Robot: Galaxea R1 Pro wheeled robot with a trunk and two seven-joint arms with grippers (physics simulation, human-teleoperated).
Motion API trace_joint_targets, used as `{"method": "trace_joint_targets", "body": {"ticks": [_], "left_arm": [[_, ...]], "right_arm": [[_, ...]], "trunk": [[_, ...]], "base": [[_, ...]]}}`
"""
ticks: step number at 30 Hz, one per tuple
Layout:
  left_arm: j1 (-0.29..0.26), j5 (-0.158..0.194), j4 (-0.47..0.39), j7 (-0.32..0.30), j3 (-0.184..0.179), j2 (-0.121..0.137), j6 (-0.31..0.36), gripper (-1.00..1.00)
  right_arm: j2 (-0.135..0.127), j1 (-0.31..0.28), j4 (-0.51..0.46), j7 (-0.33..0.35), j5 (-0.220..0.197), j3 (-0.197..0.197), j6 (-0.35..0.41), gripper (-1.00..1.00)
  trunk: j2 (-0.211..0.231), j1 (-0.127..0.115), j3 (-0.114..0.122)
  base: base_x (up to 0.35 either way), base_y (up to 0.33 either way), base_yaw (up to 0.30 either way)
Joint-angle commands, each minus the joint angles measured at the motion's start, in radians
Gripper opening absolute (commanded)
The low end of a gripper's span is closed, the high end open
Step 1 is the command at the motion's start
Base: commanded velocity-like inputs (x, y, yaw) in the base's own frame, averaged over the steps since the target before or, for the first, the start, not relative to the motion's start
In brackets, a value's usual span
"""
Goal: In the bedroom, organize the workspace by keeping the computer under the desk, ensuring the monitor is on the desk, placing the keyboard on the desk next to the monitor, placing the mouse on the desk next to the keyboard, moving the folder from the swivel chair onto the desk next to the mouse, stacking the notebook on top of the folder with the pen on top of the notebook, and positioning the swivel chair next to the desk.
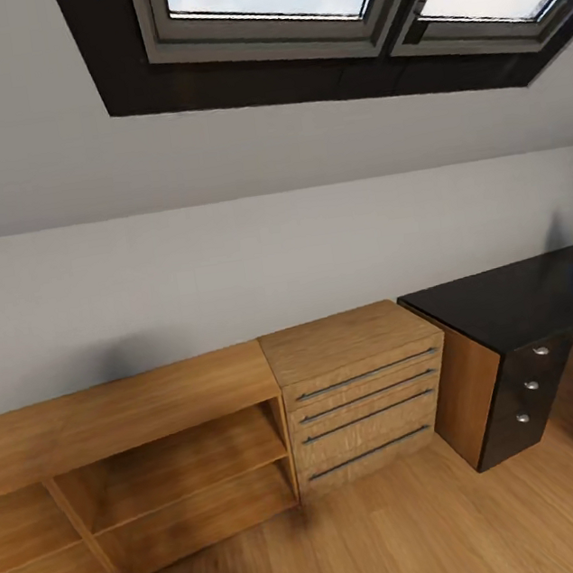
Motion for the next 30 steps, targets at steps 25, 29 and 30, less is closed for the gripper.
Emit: {"method": "trace_joint_targets", "body": {"ticks": [25,29,30], "left_arm": [[0.0,0.001,0.0,0.001,0.0,0.001,-0.003,1.0],[0.0,0.001,0.0,0.001,0.0,0.001,-0.003,1.0],[0.0,0.001,0.0,0.001,0.0,0.001,-0.003,1.0]], "right_arm": [[0.002,-0.001,-0.007,0.01,-0.008,-0.163,0.007,1.0],[0.003,-0.001,-0.007,0.009,-0.008,-0.165,0.007,1.0],[0.003,-0.001,-0.007,0.009,-0.008,-0.165,0.007,1.0]], "trunk": [[-0.001,0.0,-0.009],[-0.001,0.0,-0.014],[-0.001,0.0,-0.015]], "base": [[0.0,0.0,-0.286],[0.0,0.0,-0.223],[0.0,0.0,-0.218]]}}
